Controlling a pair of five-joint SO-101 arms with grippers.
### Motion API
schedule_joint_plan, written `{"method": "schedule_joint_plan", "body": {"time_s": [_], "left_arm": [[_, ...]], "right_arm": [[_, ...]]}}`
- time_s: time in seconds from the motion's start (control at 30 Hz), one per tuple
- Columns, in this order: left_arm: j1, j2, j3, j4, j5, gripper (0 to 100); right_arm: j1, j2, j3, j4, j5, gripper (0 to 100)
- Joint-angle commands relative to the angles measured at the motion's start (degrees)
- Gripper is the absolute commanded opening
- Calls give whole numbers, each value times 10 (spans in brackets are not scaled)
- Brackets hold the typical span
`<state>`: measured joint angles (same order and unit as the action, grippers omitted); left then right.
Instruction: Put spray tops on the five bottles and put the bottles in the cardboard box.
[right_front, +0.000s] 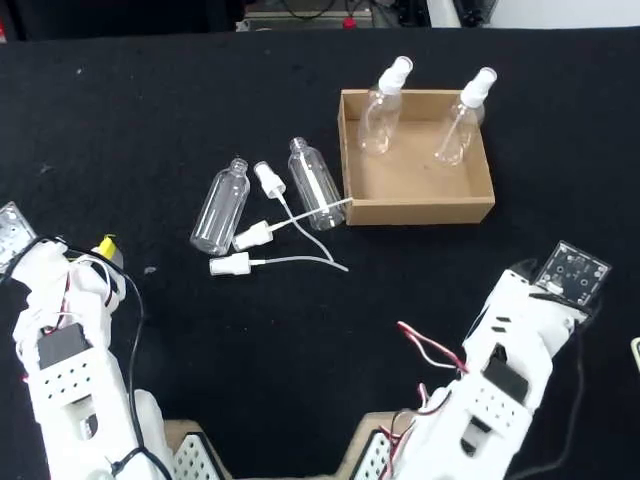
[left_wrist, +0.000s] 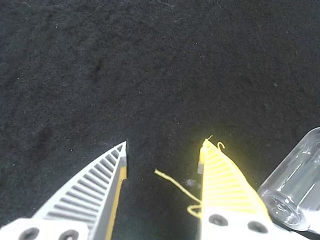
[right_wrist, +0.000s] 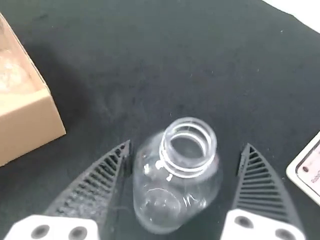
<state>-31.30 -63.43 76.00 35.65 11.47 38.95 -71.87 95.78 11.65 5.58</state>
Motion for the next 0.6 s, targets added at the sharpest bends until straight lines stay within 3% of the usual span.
{"method": "schedule_joint_plan", "body": {"time_s": [0.0, 0.27, 0.57], "left_arm": [[1, -6, -8, -12, -1, 227], [1, -6, -8, -11, -1, 227], [1, -6, -8, -11, -1, 227]], "right_arm": [[-4, -117, -6, 72, 0, 304], [-7, -260, 14, 191, 37, 304], [-7, -245, 14, 233, 60, 304]]}}
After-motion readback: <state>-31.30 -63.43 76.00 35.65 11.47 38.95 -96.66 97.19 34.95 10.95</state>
